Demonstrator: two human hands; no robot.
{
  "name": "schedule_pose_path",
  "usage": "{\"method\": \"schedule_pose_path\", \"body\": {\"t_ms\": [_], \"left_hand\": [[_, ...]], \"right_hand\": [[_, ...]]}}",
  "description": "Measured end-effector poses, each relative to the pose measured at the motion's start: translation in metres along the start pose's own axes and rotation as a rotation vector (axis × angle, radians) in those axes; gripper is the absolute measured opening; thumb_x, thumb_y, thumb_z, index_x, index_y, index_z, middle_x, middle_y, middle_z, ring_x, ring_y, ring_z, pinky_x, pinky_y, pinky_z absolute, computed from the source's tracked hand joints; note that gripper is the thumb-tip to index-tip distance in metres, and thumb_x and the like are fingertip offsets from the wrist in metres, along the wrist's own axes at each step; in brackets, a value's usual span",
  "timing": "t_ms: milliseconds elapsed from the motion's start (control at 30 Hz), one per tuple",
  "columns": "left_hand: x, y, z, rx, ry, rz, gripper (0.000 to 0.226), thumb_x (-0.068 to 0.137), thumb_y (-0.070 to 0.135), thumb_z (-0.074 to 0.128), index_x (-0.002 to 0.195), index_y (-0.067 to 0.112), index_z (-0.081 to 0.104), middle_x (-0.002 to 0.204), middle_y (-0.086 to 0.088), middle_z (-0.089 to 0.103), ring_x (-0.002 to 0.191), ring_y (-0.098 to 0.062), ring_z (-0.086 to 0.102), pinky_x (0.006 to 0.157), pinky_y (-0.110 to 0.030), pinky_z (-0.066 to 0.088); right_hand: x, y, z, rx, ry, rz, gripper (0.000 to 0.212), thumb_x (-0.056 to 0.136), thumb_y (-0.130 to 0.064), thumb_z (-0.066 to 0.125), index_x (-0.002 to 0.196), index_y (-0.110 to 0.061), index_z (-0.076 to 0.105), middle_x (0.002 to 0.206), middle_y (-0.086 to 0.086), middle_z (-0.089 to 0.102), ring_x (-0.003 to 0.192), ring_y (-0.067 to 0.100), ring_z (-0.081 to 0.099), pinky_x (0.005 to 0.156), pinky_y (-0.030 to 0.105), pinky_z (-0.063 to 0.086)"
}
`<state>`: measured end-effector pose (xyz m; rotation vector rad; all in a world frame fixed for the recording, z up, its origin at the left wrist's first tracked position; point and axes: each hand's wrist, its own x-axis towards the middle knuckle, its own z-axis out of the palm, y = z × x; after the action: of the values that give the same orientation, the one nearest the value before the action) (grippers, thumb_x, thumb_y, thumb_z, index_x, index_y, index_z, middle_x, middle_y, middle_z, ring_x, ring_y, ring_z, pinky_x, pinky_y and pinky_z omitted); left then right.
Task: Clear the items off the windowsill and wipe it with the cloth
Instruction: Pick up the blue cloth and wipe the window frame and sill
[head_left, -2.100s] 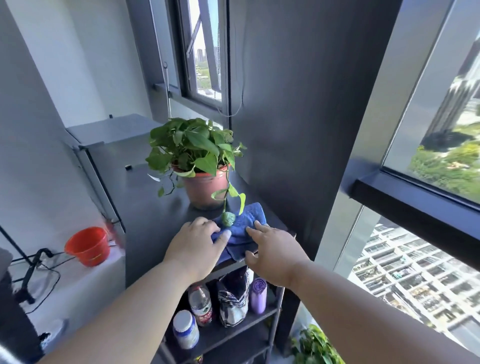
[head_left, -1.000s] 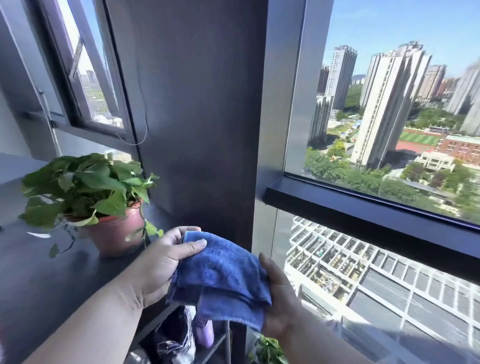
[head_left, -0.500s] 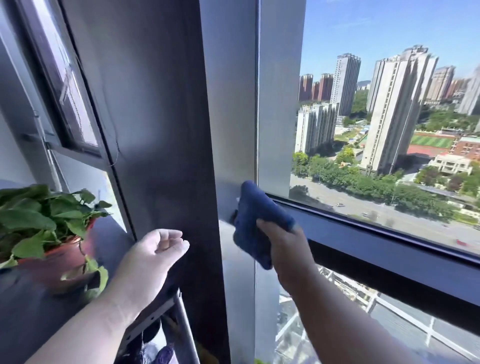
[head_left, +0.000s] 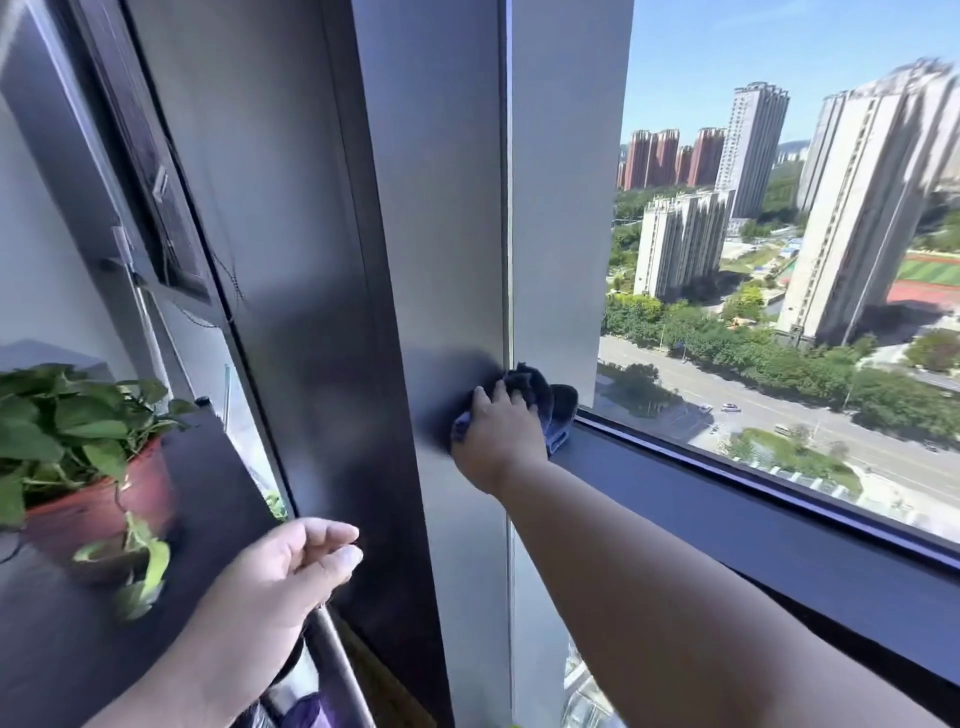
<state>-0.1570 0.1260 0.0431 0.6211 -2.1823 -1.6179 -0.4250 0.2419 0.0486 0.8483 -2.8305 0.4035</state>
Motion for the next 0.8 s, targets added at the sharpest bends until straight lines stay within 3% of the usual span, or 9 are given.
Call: {"method": "schedule_pose_path", "body": {"t_ms": [100, 200, 300, 533, 667, 800], "left_hand": [[0.002, -0.002, 0.015, -0.016, 0.005, -0.016, 0.023, 0.074, 0.039, 0.076, 0.096, 0.042, 0.081, 0.102, -0.004, 0.084, 0.104, -0.029, 0.076, 0.095, -0.042, 0.057], [0.006, 0.0, 0.036, -0.007, -0.027, -0.032, 0.009, 0.092, 0.022, 0.083, 0.098, 0.028, 0.083, 0.102, -0.005, 0.084, 0.103, -0.025, 0.076, 0.089, -0.036, 0.055], [0.012, 0.005, 0.061, 0.003, -0.056, -0.029, 0.01, 0.099, 0.015, 0.073, 0.105, 0.02, 0.08, 0.104, -0.005, 0.083, 0.104, -0.026, 0.076, 0.086, -0.031, 0.054], [0.03, 0.04, 0.146, 0.059, -0.202, 0.102, 0.013, 0.093, 0.034, 0.077, 0.098, 0.046, 0.078, 0.094, 0.012, 0.082, 0.092, -0.007, 0.074, 0.094, -0.035, 0.057], [0.029, 0.065, 0.199, 0.057, -0.282, 0.205, 0.017, 0.085, 0.042, 0.073, 0.099, 0.051, 0.075, 0.093, 0.012, 0.084, 0.086, -0.001, 0.077, 0.085, -0.03, 0.055], [0.016, 0.083, 0.252, 0.119, -0.371, 0.344, 0.026, 0.097, 0.027, 0.074, 0.099, 0.053, 0.072, 0.092, 0.02, 0.083, 0.083, 0.0, 0.078, 0.073, -0.022, 0.056]], "right_hand": [[-0.003, -0.001, 0.009, -0.082, 0.025, 0.005, 0.082, 0.088, -0.066, 0.046, 0.146, -0.008, 0.046, 0.153, 0.023, 0.041, 0.137, 0.043, 0.038, 0.113, 0.058, 0.034], [-0.011, 0.012, 0.006, -0.03, 0.05, -0.01, 0.075, 0.091, -0.07, 0.04, 0.133, -0.011, 0.059, 0.137, 0.018, 0.052, 0.127, 0.041, 0.045, 0.108, 0.054, 0.039], [-0.027, 0.032, -0.003, 0.02, 0.056, -0.031, 0.072, 0.091, -0.071, 0.037, 0.129, -0.015, 0.061, 0.136, 0.015, 0.054, 0.128, 0.039, 0.045, 0.106, 0.052, 0.039], [-0.087, 0.089, -0.029, -0.046, 0.06, -0.04, 0.054, 0.093, -0.053, 0.053, 0.131, -0.015, 0.058, 0.14, 0.017, 0.052, 0.126, 0.042, 0.048, 0.103, 0.05, 0.045], [-0.138, 0.132, -0.048, -0.056, 0.079, -0.022, 0.054, 0.089, -0.06, 0.056, 0.125, -0.019, 0.06, 0.137, 0.012, 0.054, 0.126, 0.039, 0.049, 0.106, 0.049, 0.044], [-0.199, 0.181, -0.071, -0.062, 0.125, 0.052, 0.048, 0.089, -0.057, 0.059, 0.126, -0.025, 0.061, 0.132, 0.005, 0.058, 0.122, 0.032, 0.053, 0.106, 0.045, 0.046]]}}
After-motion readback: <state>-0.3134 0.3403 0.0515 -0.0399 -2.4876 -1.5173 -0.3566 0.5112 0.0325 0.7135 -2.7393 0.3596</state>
